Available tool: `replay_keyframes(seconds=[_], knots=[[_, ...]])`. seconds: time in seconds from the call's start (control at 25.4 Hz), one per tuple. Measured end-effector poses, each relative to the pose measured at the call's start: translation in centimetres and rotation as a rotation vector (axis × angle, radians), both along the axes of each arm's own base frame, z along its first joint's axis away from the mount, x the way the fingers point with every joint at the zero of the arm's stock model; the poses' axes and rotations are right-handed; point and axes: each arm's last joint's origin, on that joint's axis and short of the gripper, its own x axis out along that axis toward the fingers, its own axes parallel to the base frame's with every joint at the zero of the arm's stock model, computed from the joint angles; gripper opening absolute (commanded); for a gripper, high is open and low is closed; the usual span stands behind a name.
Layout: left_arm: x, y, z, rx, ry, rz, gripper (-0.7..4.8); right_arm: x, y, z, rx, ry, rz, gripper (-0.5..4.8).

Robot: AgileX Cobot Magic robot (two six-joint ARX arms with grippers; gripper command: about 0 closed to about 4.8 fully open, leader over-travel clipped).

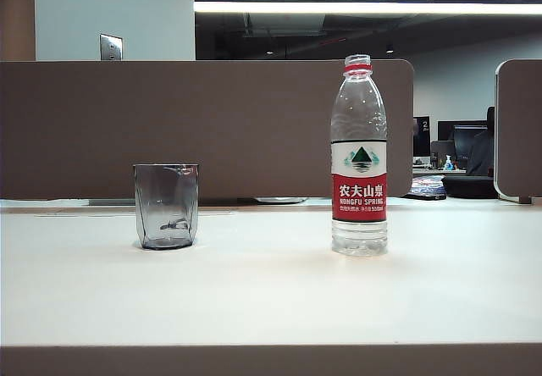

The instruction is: Pick up the mineral water bottle on the table and pour water into the mug until it's half full.

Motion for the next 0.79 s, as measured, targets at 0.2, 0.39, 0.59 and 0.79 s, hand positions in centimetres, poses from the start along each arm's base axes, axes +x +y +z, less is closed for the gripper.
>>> replay_keyframes(seconds=[0.2, 0.39, 0.59, 0.79], knots=[[0.0, 0.0, 0.0, 0.000, 0.000, 0.000, -0.05, 0.0, 0.0, 0.0, 0.000, 0.000, 0.000, -0.06], [0.0, 0.0, 0.0, 0.000, 0.000, 0.000, -0.05, 0.0, 0.0, 0.0, 0.000, 0.000, 0.000, -0.06], [0.0, -0.5, 0.0, 0.000, 0.000, -0.050, -0.05, 0.0, 0.1, 0.0, 0.036, 0.001, 0.036, -0.06], [-0.3, -1.9, 0.0, 0.000, 0.000, -0.200, -0.05, 0.0, 0.5, 0.0, 0.240, 0.022, 0.175, -0.06]])
